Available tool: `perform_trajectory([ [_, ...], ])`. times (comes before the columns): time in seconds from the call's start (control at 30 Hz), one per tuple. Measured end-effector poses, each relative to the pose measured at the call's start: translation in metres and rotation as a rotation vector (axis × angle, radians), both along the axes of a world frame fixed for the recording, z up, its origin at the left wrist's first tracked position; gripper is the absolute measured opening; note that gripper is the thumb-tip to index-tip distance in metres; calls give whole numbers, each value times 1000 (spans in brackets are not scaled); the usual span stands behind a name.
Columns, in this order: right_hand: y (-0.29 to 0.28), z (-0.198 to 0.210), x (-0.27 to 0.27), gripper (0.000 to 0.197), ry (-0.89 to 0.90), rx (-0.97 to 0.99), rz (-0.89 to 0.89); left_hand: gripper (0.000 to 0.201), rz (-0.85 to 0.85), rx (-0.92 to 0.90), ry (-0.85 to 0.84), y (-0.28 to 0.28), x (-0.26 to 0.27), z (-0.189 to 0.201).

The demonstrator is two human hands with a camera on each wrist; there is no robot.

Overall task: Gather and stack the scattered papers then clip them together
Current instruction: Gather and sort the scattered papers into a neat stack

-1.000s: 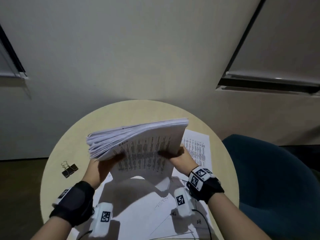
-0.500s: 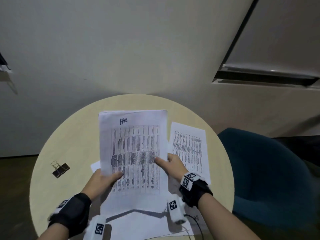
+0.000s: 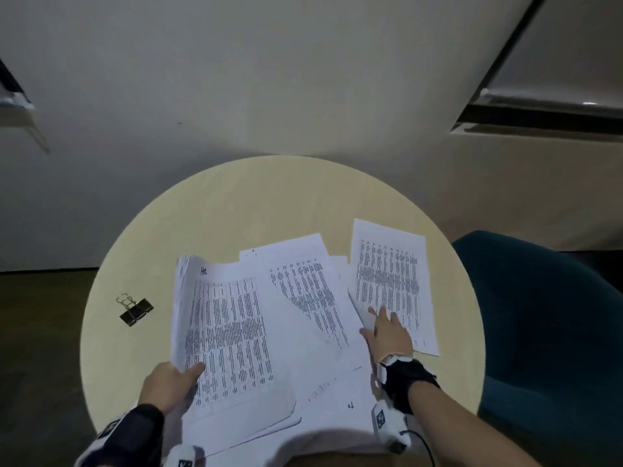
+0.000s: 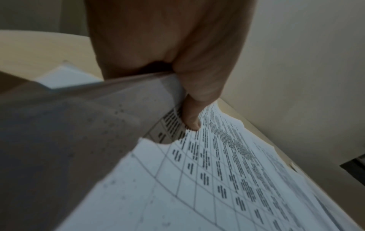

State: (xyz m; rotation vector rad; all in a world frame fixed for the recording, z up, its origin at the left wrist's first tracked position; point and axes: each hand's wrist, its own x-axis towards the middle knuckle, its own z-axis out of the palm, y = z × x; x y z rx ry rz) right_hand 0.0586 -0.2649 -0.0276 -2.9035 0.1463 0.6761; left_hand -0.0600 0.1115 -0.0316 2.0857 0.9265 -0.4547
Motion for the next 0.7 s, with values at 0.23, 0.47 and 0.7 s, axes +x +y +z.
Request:
perform_trajectory([
  [0.23,32,27,6,39,-282,232,85,41,100,-140,38,2,-2,5],
  [0.47,143,24,-68,42,-2,423,865,117,402,-439,-6,-4,-9,24],
  [0.7,165,53,-89,39,342,656,849,86,372,-395,-29,-10,-8,28],
])
